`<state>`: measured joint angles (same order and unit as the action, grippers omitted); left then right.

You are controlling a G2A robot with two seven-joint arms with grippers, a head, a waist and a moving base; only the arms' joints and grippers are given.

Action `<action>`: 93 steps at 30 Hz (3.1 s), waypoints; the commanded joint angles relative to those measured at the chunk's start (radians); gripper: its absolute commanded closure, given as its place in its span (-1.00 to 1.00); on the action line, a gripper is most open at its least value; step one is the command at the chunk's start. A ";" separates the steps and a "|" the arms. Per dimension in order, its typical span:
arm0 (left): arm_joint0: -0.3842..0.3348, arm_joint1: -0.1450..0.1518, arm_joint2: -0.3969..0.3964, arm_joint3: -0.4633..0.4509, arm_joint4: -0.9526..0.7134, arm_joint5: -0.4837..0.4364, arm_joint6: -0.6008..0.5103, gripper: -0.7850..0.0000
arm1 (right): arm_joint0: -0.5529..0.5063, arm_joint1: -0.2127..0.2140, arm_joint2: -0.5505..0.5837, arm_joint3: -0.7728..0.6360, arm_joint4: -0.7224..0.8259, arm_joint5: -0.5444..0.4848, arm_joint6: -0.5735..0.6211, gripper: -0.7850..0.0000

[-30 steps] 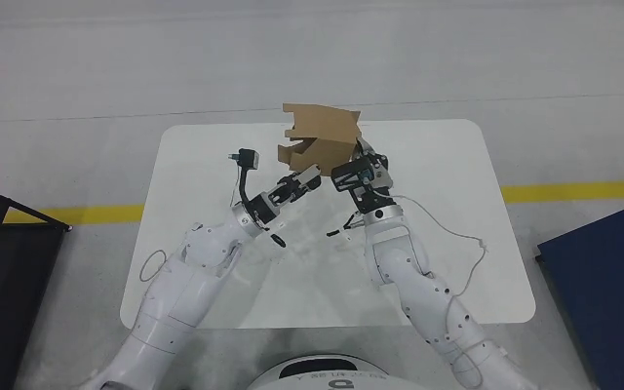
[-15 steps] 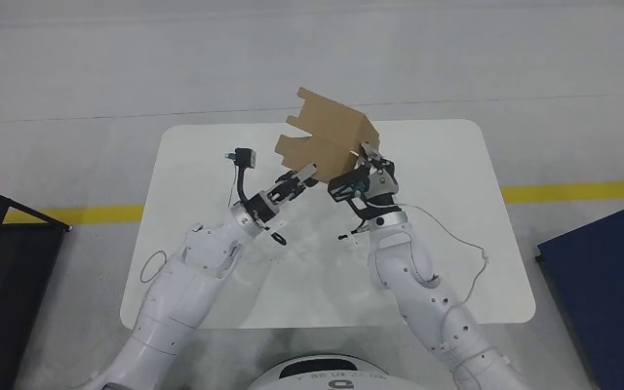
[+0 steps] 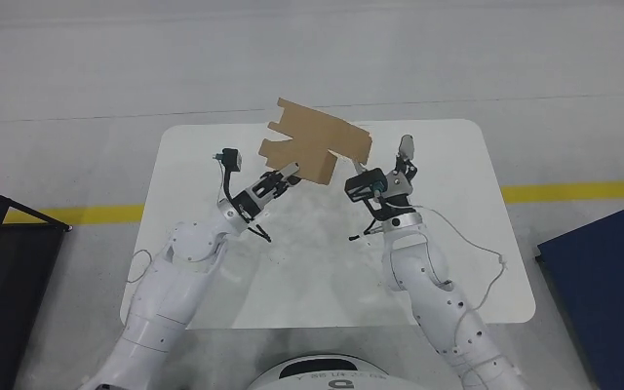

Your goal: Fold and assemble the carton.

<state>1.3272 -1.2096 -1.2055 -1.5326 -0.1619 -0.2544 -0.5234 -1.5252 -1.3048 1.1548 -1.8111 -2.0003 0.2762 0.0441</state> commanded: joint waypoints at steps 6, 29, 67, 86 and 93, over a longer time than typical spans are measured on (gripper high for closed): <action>0.000 0.000 -0.001 -0.001 0.003 0.004 0.001 1.00 | 0.001 0.000 -0.002 0.001 -0.006 0.001 0.002 -1.00; -0.060 0.002 0.005 -0.080 -0.176 0.427 -0.103 1.00 | 0.057 0.026 -0.095 0.023 -0.453 -0.331 -0.127 0.47; -0.007 0.021 -0.067 -0.111 -0.211 0.389 -0.108 -1.00 | 0.030 0.022 -0.040 0.030 -0.234 -0.376 -0.111 1.00; 0.199 0.046 -0.272 -0.103 -0.293 0.236 -0.067 -1.00 | 0.075 -0.001 0.080 -0.054 0.609 -0.584 0.247 1.00; 0.206 0.047 -0.243 -0.084 -0.245 0.200 -0.089 -1.00 | 0.085 -0.007 0.092 -0.043 0.722 -0.537 0.233 1.00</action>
<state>1.5336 -1.1635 -1.4494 -1.6193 -0.4211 -0.0433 -0.6100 -1.4458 -1.3094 1.2401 -1.8601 -1.3402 -0.2788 0.2778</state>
